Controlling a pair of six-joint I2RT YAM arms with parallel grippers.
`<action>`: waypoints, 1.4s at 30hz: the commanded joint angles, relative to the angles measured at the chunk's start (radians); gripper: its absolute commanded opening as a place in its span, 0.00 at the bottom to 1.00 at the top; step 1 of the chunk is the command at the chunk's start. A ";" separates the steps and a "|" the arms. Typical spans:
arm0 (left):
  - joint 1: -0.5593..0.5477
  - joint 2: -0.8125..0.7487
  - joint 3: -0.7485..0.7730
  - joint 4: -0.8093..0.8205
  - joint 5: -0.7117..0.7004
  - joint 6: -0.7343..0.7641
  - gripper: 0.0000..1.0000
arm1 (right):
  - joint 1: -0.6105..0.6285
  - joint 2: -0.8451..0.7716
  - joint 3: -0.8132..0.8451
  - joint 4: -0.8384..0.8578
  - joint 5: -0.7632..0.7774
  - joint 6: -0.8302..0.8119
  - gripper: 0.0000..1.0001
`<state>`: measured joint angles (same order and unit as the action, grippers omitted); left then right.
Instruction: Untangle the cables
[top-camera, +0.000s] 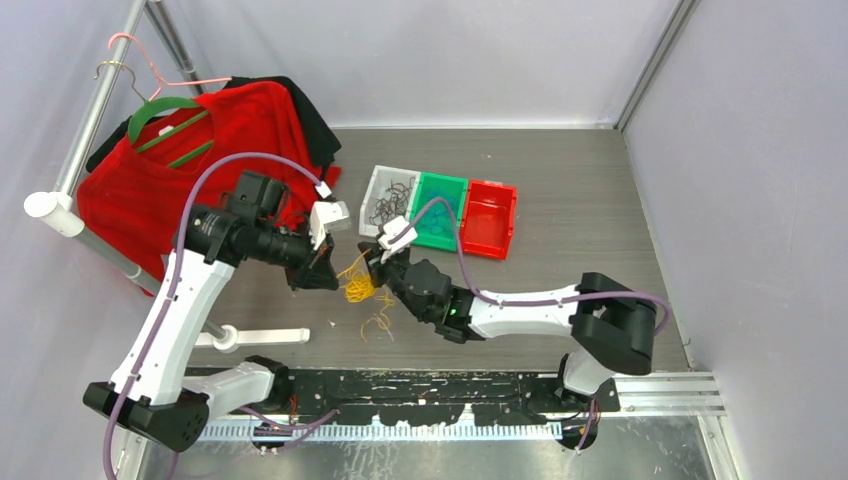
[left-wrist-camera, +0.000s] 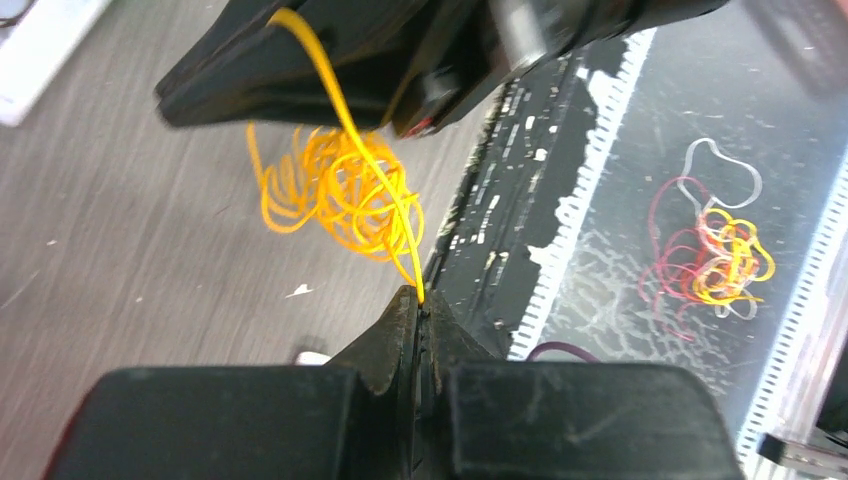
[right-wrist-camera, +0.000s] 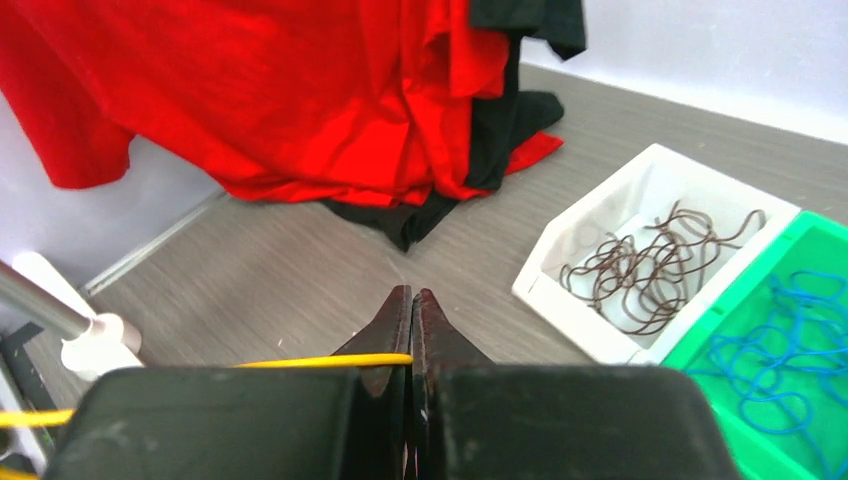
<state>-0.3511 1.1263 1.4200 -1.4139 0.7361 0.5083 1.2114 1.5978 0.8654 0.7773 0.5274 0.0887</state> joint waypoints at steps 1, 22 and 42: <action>0.001 -0.053 -0.024 0.102 -0.134 -0.039 0.00 | -0.010 -0.110 -0.017 -0.026 0.092 -0.039 0.01; 0.002 -0.167 -0.180 0.413 -0.236 -0.198 0.55 | -0.015 -0.292 0.098 -0.575 -0.039 0.028 0.01; 0.000 -0.429 -0.403 0.772 0.100 -0.533 0.67 | 0.009 -0.105 0.527 -0.906 -0.042 0.322 0.01</action>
<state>-0.3515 0.7128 1.0466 -0.7647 0.8673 0.0231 1.2110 1.5013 1.3342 -0.1146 0.4847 0.3523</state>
